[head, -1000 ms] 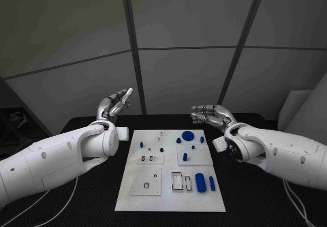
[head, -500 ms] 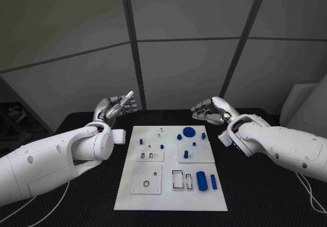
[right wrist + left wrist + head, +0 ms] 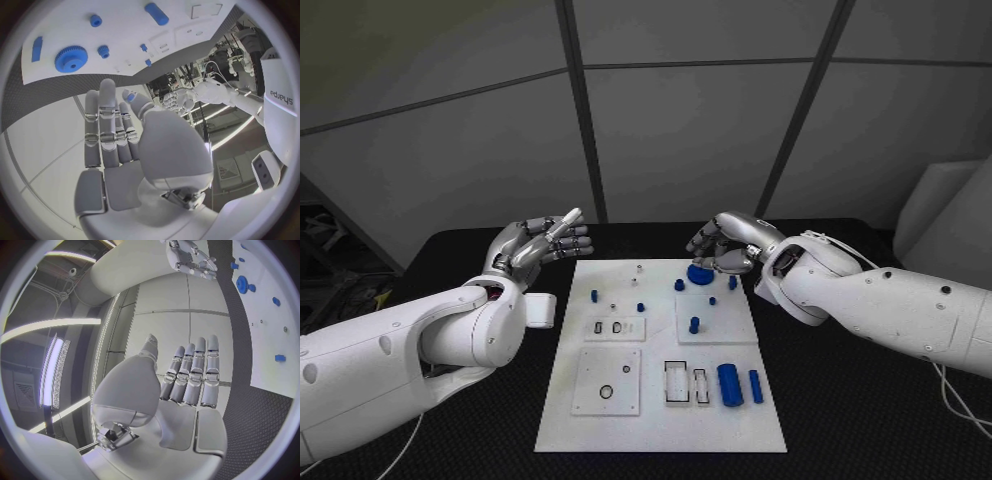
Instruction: Assemble the parts on the task board
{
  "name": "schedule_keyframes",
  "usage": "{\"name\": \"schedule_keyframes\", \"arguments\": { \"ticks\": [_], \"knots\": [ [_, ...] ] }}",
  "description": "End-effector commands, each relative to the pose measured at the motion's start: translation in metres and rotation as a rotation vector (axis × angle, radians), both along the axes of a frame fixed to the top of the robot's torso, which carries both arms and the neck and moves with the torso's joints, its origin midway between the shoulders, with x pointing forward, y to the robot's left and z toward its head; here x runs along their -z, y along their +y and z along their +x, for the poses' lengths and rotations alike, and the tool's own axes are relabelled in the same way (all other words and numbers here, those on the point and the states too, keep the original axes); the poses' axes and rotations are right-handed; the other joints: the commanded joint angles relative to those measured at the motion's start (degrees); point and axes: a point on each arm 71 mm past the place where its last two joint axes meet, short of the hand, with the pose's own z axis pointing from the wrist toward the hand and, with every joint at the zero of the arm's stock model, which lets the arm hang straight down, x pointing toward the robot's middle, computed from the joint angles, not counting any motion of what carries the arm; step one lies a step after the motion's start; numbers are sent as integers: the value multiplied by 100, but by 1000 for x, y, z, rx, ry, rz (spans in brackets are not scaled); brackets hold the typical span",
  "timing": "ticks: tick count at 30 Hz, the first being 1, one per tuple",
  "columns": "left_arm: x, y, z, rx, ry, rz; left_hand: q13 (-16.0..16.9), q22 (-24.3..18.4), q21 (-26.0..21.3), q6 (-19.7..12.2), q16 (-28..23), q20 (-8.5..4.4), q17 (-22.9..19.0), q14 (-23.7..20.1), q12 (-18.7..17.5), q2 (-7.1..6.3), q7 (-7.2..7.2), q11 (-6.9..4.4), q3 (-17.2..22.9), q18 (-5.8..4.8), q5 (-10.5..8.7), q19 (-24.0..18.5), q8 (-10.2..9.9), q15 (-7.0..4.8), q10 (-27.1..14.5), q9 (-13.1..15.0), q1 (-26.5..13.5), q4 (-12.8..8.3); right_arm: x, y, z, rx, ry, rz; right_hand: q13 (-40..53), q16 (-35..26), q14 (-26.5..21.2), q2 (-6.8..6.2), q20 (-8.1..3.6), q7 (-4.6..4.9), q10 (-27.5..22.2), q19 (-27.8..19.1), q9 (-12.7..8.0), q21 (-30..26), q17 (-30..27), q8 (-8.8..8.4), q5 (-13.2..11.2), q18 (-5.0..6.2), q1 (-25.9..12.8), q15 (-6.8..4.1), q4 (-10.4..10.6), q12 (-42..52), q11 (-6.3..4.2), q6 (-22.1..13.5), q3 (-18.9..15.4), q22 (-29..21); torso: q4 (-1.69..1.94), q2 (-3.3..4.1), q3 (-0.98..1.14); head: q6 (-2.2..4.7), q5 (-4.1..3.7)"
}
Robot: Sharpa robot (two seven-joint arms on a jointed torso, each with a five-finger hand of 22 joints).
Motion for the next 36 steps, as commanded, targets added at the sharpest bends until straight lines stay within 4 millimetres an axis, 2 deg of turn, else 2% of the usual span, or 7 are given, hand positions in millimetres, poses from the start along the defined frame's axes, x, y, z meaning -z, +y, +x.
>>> {"name": "schedule_keyframes", "arguments": {
  "ticks": [1, 6, 13, 17, 20, 24, 36],
  "knots": [
    [-3, -6, -5, 55, -6, -16, -9, 1, 18, 24, -37, 0, 8, 22, -27, -6, -1, 4, -14, -103, 17, 33, -24, -1, 16, -8, 52, -34, 3, 3, 1, 44, -15, -196, 7, 686, 300, -123, -4, -30, -102, 420, 1, 498, 580, -21, -149, -128, -82, -4, 115, -16, 3, -31, 104, 657, 77, 191, -25, 42, -50],
    [-6, -9, -11, 75, -8, -25, -10, 0, 17, 23, -49, -1, 10, 20, -38, -6, -1, 6, -21, -104, 17, 38, -31, 0, 14, -9, 61, -46, 4, 8, 0, 47, 0, -244, 28, 2142, 298, -267, 9, -69, -321, 925, 3, 1070, 1986, -17, -248, -265, -100, 10, 300, 21, 15, -190, 162, 1489, 102, 300, -36, 76, -92],
    [-9, -10, -15, 85, -11, -29, -10, -2, 16, 26, -58, -2, 12, 20, -45, -2, 1, 6, -24, -105, 17, 41, -34, 1, 15, -9, 70, -54, 5, 16, -1, 44, 5, -273, 43, 2972, 231, -321, 36, -68, -457, 1250, 12, 1472, 2777, -12, -232, -363, -29, 32, 459, 51, 35, -211, 174, 2087, 108, 378, -46, 72, -95],
    [-10, -9, -16, 84, -13, -29, -10, -2, 16, 28, -60, -2, 12, 19, -46, -1, 2, 6, -24, -105, 17, 42, -35, 1, 16, -8, 72, -56, 5, 18, -1, 53, 4, -287, 52, 3242, 227, -328, 42, -77, -471, 1411, 12, 1638, 3039, -14, -237, -409, -5, 35, 514, 71, 32, -224, 167, 2354, 122, 403, -54, 70, -122],
    [-10, -9, -17, 83, -14, -29, -9, -4, 14, 34, -69, -2, 14, 19, -51, 4, 4, 6, -26, -106, 18, 44, -36, 1, 21, -8, 82, -65, 5, 18, -1, 59, -1, -290, 55, 3353, 234, -324, 43, -81, -472, 1484, 13, 1708, 3154, -12, -233, -430, 7, 35, 533, 78, 31, -224, 172, 2471, 112, 416, -42, 84, -108],
    [-11, -8, -17, 81, -15, -28, -9, -4, 14, 34, -69, -2, 14, 19, -51, 4, 4, 6, -26, -106, 18, 44, -36, 1, 21, -8, 82, -65, 4, 20, 0, 65, -9, -290, 60, 3487, 237, -308, 44, -81, -458, 1560, 15, 1787, 3284, -7, -222, -452, 23, 35, 564, 94, 29, -215, 190, 2598, 110, 421, -41, 64, -96],
    [-11, -5, -18, 77, -15, -26, -9, -5, 13, 38, -74, -2, 15, 18, -53, 8, 6, 7, -28, -106, 17, 45, -37, 2, 23, -7, 84, -67, 4, 24, 0, 68, -9, -293, 71, 3851, 256, -238, 45, -82, -349, 1812, 24, 2028, 3648, 8, -164, -525, 50, 32, 671, 152, 16, -150, 306, 3009, 107, 464, -27, 80, -78]
  ]
}}
